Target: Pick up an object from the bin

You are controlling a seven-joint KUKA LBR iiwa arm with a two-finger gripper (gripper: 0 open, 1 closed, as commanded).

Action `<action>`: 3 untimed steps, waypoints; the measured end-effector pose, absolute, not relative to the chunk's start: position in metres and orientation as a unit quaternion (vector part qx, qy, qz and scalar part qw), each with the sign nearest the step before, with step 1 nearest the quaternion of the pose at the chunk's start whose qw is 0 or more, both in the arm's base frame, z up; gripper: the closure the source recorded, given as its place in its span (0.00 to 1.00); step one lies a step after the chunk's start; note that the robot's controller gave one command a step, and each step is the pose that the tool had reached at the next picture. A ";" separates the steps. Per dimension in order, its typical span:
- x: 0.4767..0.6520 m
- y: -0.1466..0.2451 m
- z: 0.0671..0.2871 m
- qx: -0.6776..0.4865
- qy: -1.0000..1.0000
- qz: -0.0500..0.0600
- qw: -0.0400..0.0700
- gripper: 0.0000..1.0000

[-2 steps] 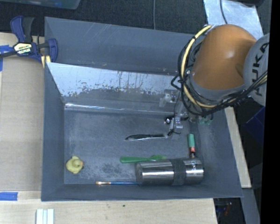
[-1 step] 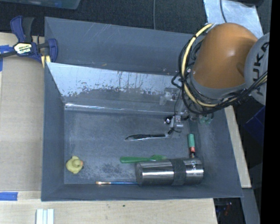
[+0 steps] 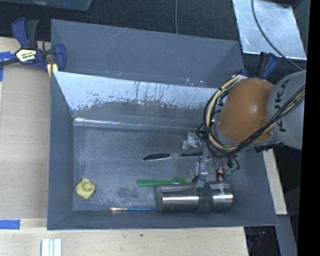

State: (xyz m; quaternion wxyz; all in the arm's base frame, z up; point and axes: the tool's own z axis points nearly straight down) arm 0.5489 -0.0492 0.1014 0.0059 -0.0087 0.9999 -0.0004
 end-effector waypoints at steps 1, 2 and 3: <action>0.551 -0.043 0.115 -0.011 1.000 0.000 0.002 0.00; 0.525 -0.137 0.104 -0.106 0.994 -0.003 0.025 0.00; 0.604 -0.056 0.071 -0.083 0.997 0.001 0.008 0.00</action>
Offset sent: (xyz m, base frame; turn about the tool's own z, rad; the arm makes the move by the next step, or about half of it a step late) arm -0.0311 -0.0907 -0.0014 -0.1981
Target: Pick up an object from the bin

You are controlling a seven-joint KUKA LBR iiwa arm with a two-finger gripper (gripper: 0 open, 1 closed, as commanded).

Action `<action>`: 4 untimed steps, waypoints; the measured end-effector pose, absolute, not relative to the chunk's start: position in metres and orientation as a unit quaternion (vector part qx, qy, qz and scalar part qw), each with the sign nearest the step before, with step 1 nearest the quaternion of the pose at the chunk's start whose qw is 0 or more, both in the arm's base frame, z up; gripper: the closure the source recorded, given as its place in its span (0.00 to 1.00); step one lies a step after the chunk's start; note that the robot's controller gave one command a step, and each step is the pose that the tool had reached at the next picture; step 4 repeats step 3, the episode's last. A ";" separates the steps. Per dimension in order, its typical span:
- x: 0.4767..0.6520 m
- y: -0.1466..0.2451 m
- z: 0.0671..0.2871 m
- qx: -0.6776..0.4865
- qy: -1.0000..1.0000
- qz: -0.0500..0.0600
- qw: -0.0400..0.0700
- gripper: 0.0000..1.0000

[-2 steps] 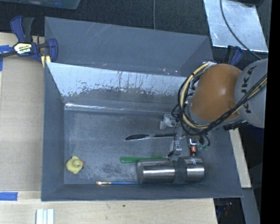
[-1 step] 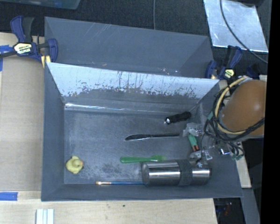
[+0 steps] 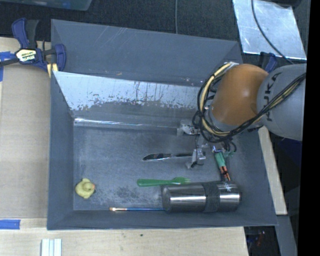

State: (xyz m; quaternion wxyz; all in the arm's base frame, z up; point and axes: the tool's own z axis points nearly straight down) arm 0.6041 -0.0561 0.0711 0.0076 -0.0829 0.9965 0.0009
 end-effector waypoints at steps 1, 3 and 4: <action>0.525 -0.071 0.077 -0.123 0.992 -0.008 0.038 1.00; 0.522 -0.071 0.101 -0.123 0.992 -0.007 0.032 1.00; 0.522 -0.071 0.101 -0.123 0.992 -0.007 0.032 1.00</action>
Offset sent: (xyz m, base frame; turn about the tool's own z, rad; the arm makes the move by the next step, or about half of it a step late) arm 0.0000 0.0000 0.0000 0.0000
